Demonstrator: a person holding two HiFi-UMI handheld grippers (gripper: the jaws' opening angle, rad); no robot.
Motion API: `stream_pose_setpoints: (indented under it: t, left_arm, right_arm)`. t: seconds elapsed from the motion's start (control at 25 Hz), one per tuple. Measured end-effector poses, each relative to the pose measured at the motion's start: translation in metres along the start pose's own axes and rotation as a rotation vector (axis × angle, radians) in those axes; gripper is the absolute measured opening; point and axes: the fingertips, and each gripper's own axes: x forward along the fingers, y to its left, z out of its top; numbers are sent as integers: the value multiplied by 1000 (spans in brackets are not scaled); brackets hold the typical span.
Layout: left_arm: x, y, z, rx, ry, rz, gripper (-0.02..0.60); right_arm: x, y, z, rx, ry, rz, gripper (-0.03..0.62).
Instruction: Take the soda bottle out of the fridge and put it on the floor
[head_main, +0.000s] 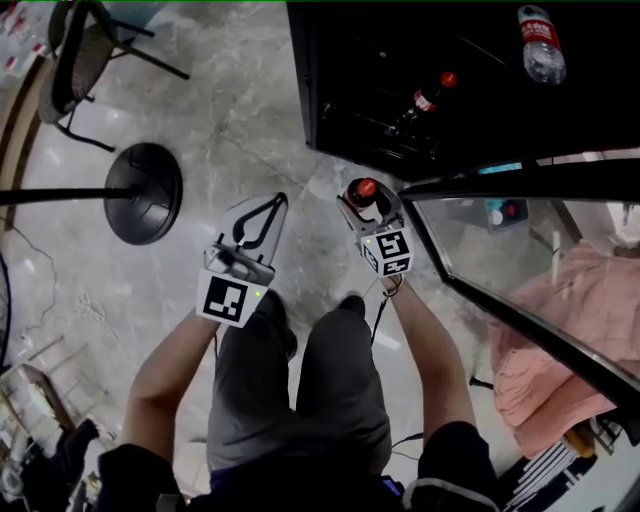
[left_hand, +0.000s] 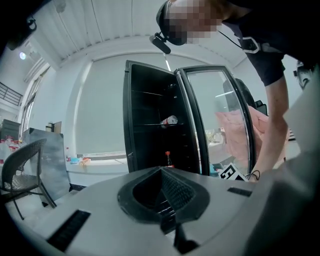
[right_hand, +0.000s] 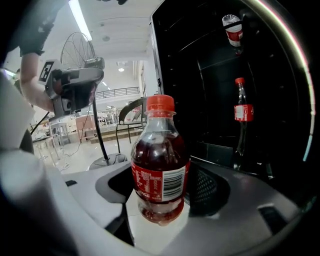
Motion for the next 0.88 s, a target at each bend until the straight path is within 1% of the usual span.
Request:
stream_pose_setpoints:
  t: [0.08,0.2,0.48,0.6,0.76,0.88]
  left_arm:
    - [2,0,-15,-5,-5,-2,21]
    - [5,-2,-36,21,-6,-15,21]
    - [14,-4,-84,26,-13,-16,21]
    - [16,-6,-99,42,-15,-25,21]
    - [20,-5,-114,34,-17,-25,21]
    - [20,-4,-124,42,-15,-26,21]
  right_arm:
    - [6,2,-17,-12,7,15,316]
    - [15,5,-44,-23,13,37,316]
    - [35,4,-102,-13,18,56,316]
    - [41,6,-122,-10,17,59,316]
    - [50,11,-146,-13,30,73,316]
    - [56,15,-160,-7,35,80,316]
